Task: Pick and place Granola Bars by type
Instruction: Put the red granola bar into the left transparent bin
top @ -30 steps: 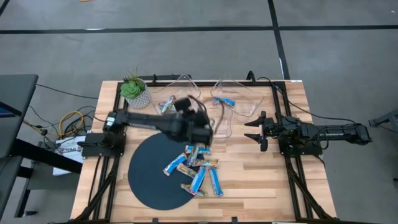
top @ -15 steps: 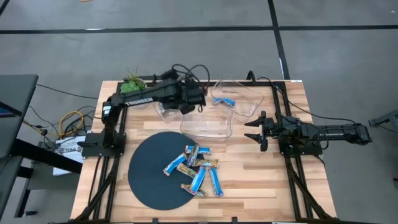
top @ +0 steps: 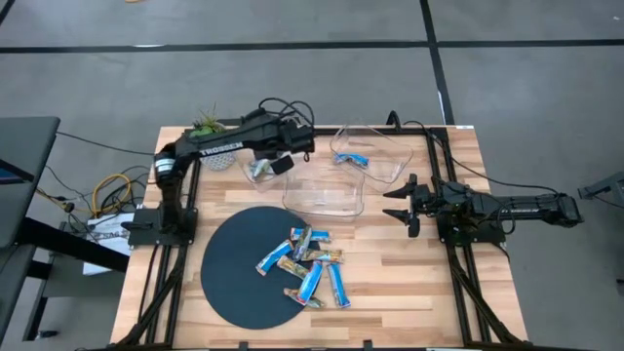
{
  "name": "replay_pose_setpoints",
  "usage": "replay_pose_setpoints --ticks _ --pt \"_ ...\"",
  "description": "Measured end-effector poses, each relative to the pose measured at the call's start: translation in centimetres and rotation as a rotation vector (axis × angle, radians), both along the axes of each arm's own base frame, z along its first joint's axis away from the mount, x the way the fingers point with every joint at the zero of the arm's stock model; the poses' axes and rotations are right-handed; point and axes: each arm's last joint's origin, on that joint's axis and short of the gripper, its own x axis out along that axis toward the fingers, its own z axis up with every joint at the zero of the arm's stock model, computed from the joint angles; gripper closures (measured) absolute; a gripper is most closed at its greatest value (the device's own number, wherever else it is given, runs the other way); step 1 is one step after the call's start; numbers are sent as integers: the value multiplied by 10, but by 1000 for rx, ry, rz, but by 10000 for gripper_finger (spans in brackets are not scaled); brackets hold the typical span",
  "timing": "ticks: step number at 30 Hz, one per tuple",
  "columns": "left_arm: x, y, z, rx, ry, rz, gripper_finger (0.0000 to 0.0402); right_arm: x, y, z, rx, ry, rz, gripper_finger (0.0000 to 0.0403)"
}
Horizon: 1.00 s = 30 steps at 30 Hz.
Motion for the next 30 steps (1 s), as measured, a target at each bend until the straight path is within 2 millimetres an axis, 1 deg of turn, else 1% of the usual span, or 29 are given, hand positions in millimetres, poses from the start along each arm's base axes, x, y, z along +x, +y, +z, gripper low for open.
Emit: replay_pose_setpoints --ticks 7,11,17,22,26,30 --pt "-25 -2 -23 5 -91 -16 369 0 0 0 0 0 0 163" --pt "-37 -2 -44 -42 -145 -36 369 0 0 0 0 1 0 163" --pt "-45 -5 -70 -104 -257 -99 369 0 0 0 0 -1 0 163" --pt "-49 2 -86 -116 -294 -96 367 0 0 0 0 -1 0 163" --pt "-51 5 -91 -115 -301 -100 345 0 0 0 0 -1 0 163" --pt "-51 6 -91 -132 -316 -101 297 0 0 0 0 -1 0 163"
